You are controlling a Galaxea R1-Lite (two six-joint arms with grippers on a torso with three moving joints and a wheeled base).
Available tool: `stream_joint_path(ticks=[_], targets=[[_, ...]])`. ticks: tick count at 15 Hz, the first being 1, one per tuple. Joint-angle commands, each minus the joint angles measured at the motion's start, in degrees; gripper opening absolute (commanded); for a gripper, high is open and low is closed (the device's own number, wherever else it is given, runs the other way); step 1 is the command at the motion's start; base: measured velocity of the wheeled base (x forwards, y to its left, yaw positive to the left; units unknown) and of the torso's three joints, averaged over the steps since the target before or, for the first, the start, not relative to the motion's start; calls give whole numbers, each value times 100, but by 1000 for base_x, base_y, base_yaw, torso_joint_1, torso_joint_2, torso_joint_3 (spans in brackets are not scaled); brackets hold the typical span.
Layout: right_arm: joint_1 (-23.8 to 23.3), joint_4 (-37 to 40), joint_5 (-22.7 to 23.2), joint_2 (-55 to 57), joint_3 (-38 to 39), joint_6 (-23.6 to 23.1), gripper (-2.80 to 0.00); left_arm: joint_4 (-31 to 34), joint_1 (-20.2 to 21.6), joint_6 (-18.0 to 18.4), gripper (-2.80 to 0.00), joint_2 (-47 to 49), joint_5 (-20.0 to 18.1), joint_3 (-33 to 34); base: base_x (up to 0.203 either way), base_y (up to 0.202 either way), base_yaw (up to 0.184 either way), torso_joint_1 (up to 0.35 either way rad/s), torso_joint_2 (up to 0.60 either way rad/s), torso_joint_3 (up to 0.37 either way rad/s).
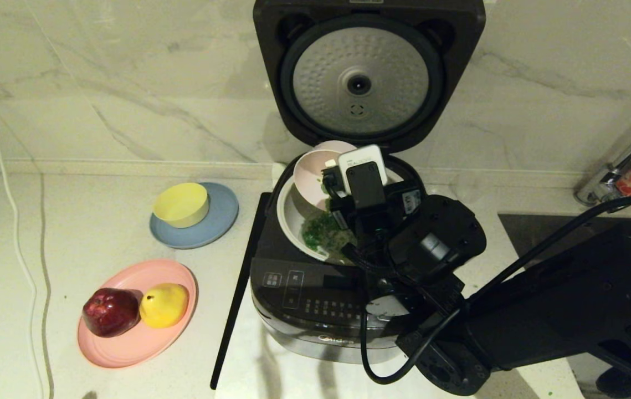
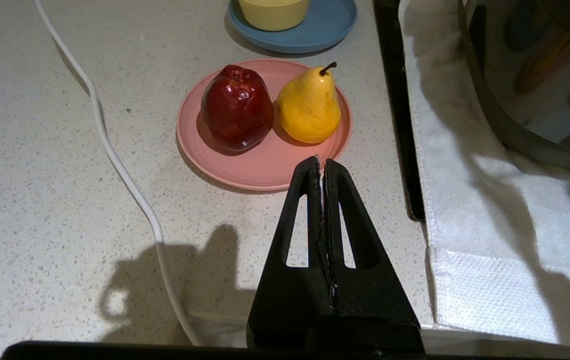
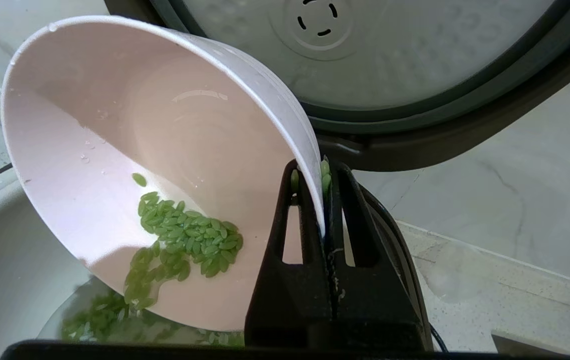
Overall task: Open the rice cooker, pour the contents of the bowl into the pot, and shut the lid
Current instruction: Pour the water from the bowl into the rice cooker
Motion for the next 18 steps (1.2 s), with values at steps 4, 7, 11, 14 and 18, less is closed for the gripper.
stream_joint_path(ticks=[4, 7, 11, 14, 18], targets=[[-15, -45, -32, -161, -97, -15, -280, -2, 0, 0, -280, -4, -2, 44, 0, 0, 0, 0, 0, 0], [-119, -45, -32, -308, -176, -24, -280, -2, 0, 0, -280, -4, -2, 44, 0, 0, 0, 0, 0, 0], [-101, -45, -32, -139, 399, 114, -280, -2, 0, 0, -280, -4, -2, 44, 0, 0, 0, 0, 0, 0], [-116, -45, -32, -216, 67, 55, -280, -2, 0, 0, -280, -4, -2, 44, 0, 0, 0, 0, 0, 0], [-131, -45, -58, -266, -59, 33, -280, -2, 0, 0, -280, -4, -2, 44, 0, 0, 0, 0, 0, 0]])
